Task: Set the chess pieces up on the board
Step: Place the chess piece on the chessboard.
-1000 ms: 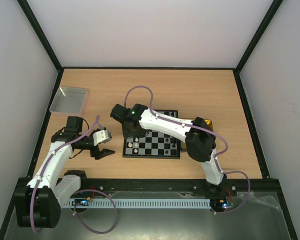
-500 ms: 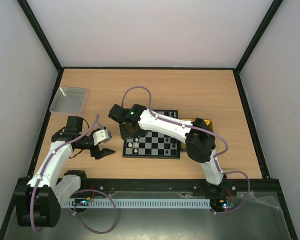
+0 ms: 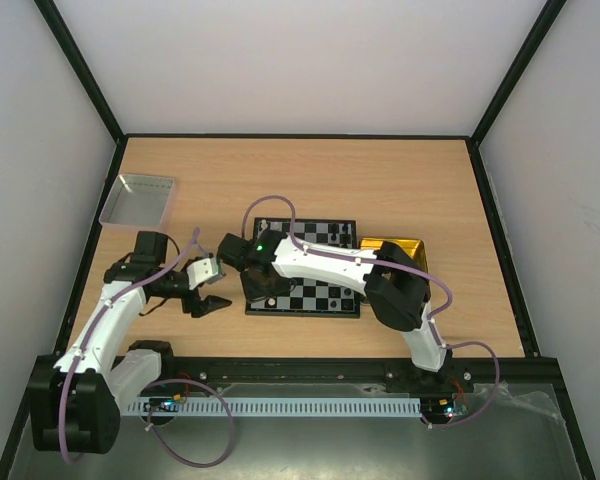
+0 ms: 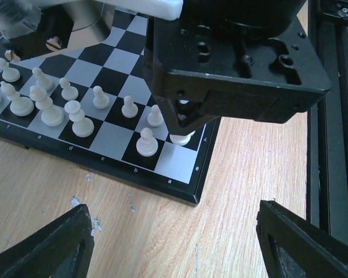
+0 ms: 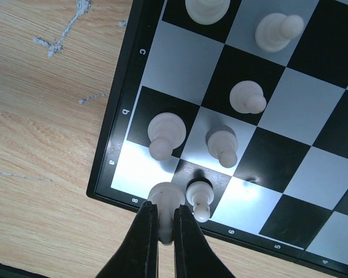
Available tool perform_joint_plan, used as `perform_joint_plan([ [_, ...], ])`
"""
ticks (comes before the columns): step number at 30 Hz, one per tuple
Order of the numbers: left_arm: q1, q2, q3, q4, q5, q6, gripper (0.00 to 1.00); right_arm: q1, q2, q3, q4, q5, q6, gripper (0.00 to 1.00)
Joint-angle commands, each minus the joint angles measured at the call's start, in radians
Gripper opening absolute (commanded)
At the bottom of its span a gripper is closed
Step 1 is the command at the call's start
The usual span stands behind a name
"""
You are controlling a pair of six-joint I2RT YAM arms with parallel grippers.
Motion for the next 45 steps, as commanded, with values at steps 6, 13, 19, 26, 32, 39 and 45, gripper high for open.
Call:
perform_joint_plan([
  [6,-0.012,-0.012,0.013,0.021,0.034,-0.014,0.77,0.007,0.004,-0.011,0.043,0.002,0.009,0.02],
  [13,0.040,-0.024,0.017,0.032,0.031,-0.014,0.78,-0.003,0.028,0.015,0.034,0.009,-0.001,0.02],
  [19,0.156,-0.010,0.021,0.012,0.076,0.041,0.78,-0.011,0.036,0.019,0.036,0.007,-0.006,0.02],
  [26,0.299,0.025,0.027,-0.054,0.124,0.147,0.78,-0.011,0.035,0.020,0.036,-0.004,-0.010,0.02],
  [32,0.404,0.093,0.059,-0.130,0.163,0.252,0.78,-0.008,0.034,0.017,0.037,-0.017,-0.010,0.02],
  [39,0.465,0.149,0.099,-0.211,0.194,0.351,0.79,0.005,0.043,0.008,0.043,-0.023,-0.006,0.02],
  [45,0.470,0.154,0.101,-0.219,0.202,0.361,0.79,0.006,0.057,0.010,0.047,-0.033,-0.006,0.03],
])
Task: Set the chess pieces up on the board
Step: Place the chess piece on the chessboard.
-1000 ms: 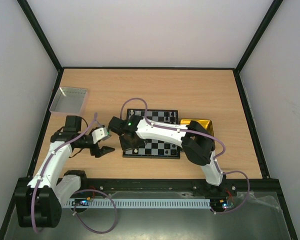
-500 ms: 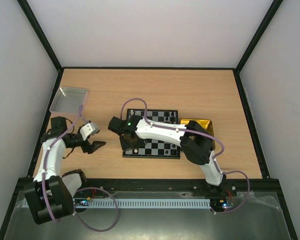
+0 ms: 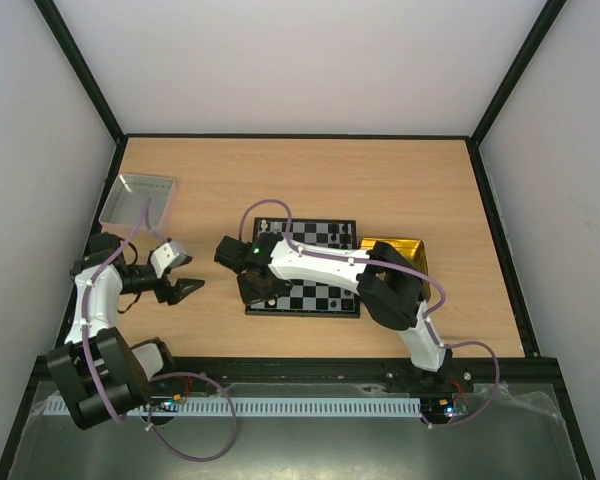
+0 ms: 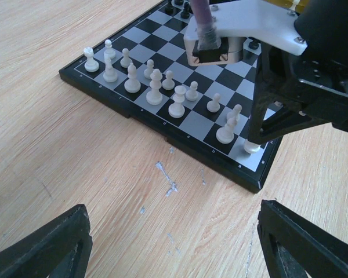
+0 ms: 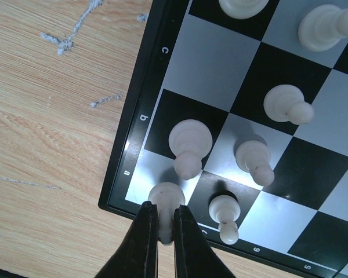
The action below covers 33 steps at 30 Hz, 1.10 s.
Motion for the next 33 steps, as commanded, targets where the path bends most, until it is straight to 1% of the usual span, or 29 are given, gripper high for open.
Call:
perform_joint_plan([
  [1,0.009,0.009,0.019,-0.042,0.059,0.068,0.79,0.006,0.028,0.017,-0.003,0.000,-0.002,0.03],
  [9,0.011,0.015,0.011,-0.047,0.056,0.078,0.79,0.007,0.034,0.020,0.001,-0.005,-0.002,0.13],
  [19,0.010,0.025,0.017,-0.059,0.054,0.083,0.79,0.007,0.019,0.049,0.001,-0.013,0.003,0.17],
  [27,0.010,0.019,0.026,-0.070,0.051,0.081,0.80,0.006,0.008,0.009,0.023,-0.021,0.006,0.18],
  [33,0.010,0.018,0.041,-0.079,0.043,0.076,0.80,0.005,-0.006,0.006,0.004,0.013,0.003,0.18],
])
